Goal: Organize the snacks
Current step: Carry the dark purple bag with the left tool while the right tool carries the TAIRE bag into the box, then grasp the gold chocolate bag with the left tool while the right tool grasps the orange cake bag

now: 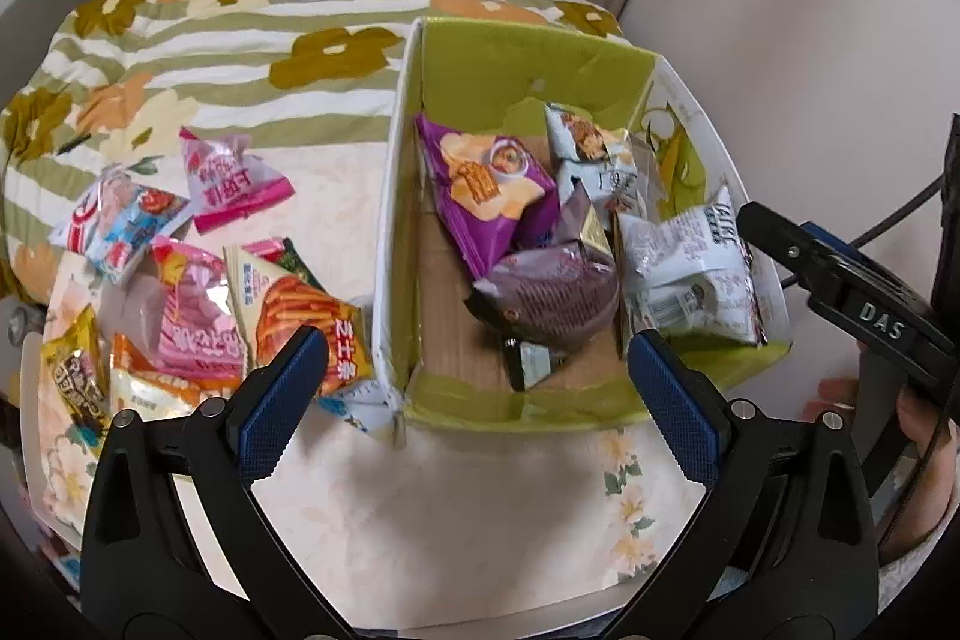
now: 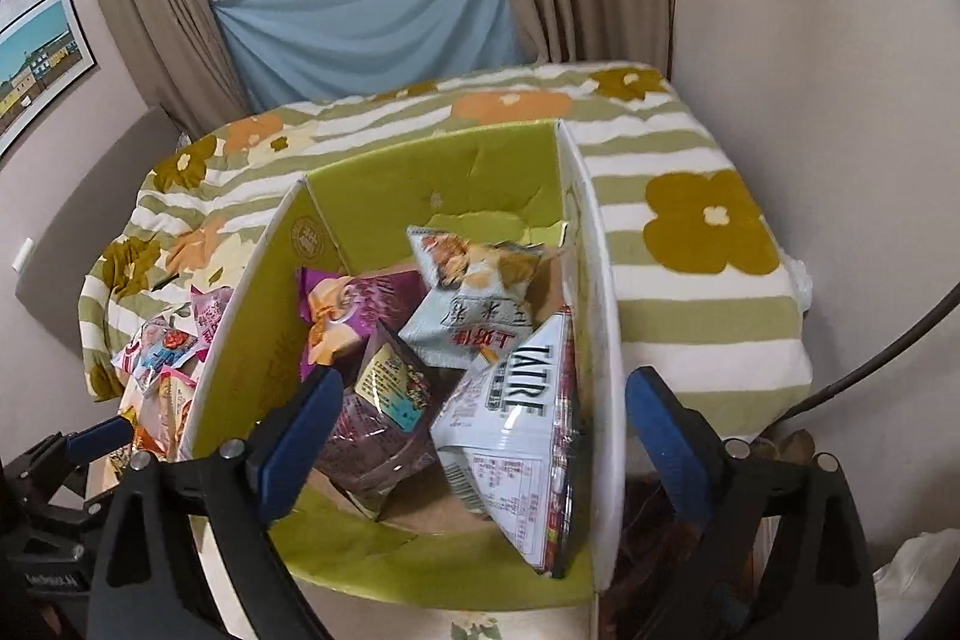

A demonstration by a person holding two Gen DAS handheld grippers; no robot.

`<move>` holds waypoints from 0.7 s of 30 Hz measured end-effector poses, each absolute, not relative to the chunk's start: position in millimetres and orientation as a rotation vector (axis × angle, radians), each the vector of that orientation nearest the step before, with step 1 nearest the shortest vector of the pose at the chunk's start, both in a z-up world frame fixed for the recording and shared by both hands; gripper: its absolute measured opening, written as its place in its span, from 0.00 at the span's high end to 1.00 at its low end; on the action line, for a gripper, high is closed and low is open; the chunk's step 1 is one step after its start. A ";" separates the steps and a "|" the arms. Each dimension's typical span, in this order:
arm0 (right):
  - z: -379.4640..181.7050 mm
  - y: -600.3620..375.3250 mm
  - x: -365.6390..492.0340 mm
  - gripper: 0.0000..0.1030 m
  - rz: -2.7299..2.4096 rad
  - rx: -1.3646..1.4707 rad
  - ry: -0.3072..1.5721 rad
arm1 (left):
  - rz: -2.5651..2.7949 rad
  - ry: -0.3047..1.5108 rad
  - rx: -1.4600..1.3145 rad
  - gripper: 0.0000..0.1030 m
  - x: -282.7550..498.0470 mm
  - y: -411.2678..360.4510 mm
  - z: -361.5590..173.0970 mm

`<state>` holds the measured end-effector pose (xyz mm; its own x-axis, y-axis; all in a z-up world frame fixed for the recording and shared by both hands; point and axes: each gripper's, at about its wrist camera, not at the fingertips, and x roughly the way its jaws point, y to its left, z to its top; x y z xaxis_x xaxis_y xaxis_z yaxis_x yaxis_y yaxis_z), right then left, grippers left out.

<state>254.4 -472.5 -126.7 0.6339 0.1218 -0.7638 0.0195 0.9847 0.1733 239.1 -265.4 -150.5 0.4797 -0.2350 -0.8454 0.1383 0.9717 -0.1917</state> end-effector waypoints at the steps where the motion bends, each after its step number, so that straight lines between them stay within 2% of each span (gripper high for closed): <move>1: -126.0 -472.4 251.7 0.09 0.062 0.168 0.878 | -0.232 1.048 -0.103 0.04 238.1 -265.8 -151.4; 12: -114.3 -472.2 235.0 0.09 0.102 0.172 0.848 | -0.217 1.030 -0.090 0.04 220.3 -261.1 -135.5; 21: -83.3 -442.7 218.1 0.09 0.173 0.149 0.813 | -0.149 0.972 -0.138 0.04 194.2 -197.2 -102.6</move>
<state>218.1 -442.7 -83.3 0.6746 0.2101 -0.7076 -0.0964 0.9755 0.1978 194.2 -197.2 -102.6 0.5554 -0.1869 -0.8103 0.0639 0.9811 -0.1825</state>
